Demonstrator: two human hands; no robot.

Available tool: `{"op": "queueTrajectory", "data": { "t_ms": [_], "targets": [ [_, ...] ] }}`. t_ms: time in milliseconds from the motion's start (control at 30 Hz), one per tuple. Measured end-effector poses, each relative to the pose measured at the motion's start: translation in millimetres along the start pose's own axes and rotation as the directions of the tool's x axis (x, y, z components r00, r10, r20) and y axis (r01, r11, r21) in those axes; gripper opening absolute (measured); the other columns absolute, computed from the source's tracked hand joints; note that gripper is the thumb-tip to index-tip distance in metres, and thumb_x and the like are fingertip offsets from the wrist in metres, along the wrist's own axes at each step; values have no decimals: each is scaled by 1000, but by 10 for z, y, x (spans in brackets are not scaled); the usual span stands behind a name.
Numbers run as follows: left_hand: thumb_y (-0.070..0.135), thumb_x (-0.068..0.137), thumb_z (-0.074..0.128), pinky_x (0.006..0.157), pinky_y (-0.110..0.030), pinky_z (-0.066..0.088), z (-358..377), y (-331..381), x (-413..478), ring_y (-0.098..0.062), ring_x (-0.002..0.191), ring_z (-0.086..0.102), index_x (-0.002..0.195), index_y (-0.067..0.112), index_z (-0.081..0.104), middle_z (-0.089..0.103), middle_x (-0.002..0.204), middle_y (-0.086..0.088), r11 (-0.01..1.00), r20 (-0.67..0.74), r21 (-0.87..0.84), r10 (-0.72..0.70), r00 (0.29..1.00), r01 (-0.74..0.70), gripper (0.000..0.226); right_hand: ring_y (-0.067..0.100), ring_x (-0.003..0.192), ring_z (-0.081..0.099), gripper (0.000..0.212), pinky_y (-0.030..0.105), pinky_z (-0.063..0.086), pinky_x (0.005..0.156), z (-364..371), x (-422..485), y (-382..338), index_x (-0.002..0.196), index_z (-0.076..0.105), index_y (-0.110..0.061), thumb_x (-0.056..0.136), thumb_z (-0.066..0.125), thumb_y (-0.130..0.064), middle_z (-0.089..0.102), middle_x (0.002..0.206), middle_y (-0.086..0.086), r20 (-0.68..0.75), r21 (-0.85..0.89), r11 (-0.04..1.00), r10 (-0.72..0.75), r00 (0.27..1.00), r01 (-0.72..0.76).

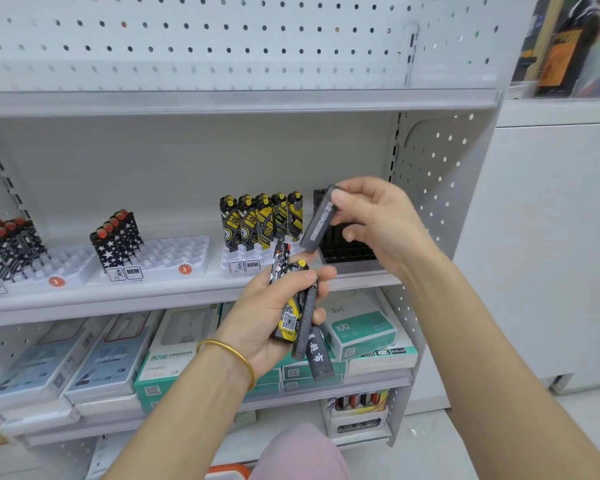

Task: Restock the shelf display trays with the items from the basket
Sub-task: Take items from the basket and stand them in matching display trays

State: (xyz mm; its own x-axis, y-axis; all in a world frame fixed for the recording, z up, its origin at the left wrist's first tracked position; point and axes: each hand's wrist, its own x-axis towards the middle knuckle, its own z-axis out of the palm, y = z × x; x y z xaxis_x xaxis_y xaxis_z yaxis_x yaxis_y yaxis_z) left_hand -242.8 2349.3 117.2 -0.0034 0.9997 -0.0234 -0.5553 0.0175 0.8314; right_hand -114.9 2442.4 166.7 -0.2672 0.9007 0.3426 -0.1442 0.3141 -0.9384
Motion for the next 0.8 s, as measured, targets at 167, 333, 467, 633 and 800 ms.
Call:
{"op": "queueTrajectory", "data": {
  "t_ms": [167,333,467,633,800],
  "targets": [
    [0,88,50,43,-21,44,6,-7,21,-11,59,61,109,3,61,71,80,-9,1000,-1,-10,-6,1000,6,24,18,66,59,12,36,54,62,-122,114,95,93,60,-18,83,65,-12,59,72,1,-294,-510,847,-335,895,150],
    [0,88,51,43,-22,45,23,-14,29,-11,60,62,105,3,62,70,79,-9,1000,-16,-15,-3,1000,2,21,28,83,59,18,39,48,76,-75,213,209,102,61,-9,86,64,-18,65,87,6,-215,-807,578,-475,853,118],
    [0,87,51,42,-22,44,19,-2,21,-12,60,62,102,3,62,70,77,-10,1000,-27,-17,11,1000,-11,19,30,80,58,16,37,47,69,-50,210,266,100,59,-6,88,62,-17,64,87,10,-185,-879,463,-545,818,109],
    [0,88,50,44,-21,44,14,0,31,-12,60,62,101,3,61,70,77,-9,1000,-31,-14,17,999,-17,17,31,83,58,20,33,45,67,-50,215,338,108,61,-10,90,56,-17,64,90,10,-122,-905,413,-483,867,103],
    [0,88,50,43,-22,45,22,8,38,-12,60,63,98,3,61,70,78,-11,999,-35,-39,28,999,-29,15,29,92,57,41,33,45,68,-75,179,340,124,57,-21,88,45,-7,63,100,8,-83,-914,394,-410,908,94]
  ]
}}
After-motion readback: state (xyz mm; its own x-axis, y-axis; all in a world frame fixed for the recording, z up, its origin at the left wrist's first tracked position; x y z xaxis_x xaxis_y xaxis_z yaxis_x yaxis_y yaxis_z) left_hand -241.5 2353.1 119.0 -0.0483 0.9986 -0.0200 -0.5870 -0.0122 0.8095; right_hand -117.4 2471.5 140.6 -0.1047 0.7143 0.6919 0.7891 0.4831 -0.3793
